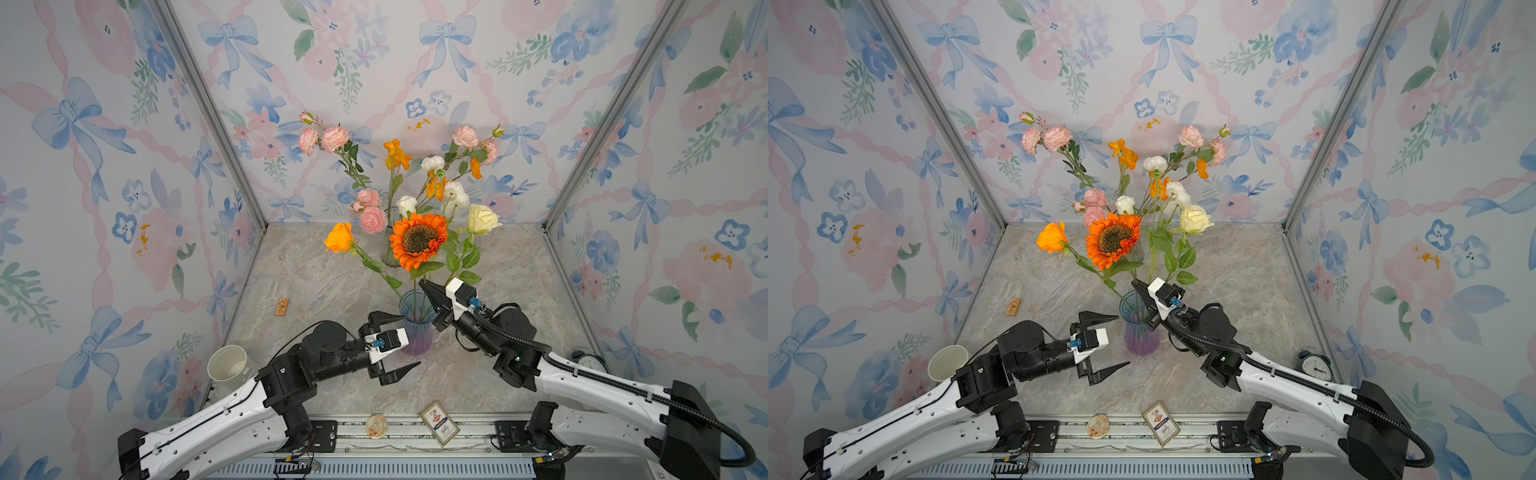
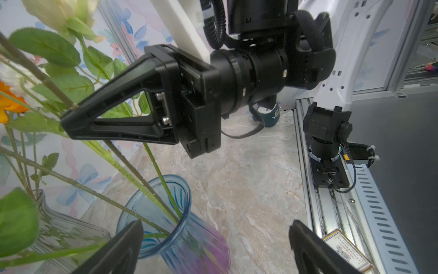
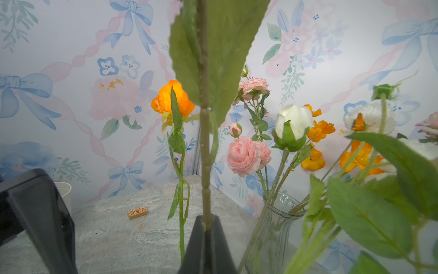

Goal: Arrange flowers in a vase
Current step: Place the flower in the vase.

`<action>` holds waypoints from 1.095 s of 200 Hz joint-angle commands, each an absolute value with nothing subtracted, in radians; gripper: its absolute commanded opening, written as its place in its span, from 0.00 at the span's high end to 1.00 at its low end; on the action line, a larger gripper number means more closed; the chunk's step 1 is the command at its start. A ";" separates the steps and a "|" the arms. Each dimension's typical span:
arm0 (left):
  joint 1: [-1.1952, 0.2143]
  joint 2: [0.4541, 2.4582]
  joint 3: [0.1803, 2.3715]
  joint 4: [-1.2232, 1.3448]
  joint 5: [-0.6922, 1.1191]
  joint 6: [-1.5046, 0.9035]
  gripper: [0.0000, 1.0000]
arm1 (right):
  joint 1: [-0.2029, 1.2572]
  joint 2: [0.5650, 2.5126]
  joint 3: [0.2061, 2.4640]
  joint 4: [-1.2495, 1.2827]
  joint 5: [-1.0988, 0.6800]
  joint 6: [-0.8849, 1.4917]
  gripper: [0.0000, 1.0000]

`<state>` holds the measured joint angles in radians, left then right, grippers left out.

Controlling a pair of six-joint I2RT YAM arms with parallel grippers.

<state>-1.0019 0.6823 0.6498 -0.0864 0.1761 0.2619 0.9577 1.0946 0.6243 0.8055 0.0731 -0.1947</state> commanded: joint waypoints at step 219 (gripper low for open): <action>-0.994 0.630 0.603 -0.078 0.095 0.206 0.02 | 1.030 1.058 0.444 0.871 0.093 -0.176 0.86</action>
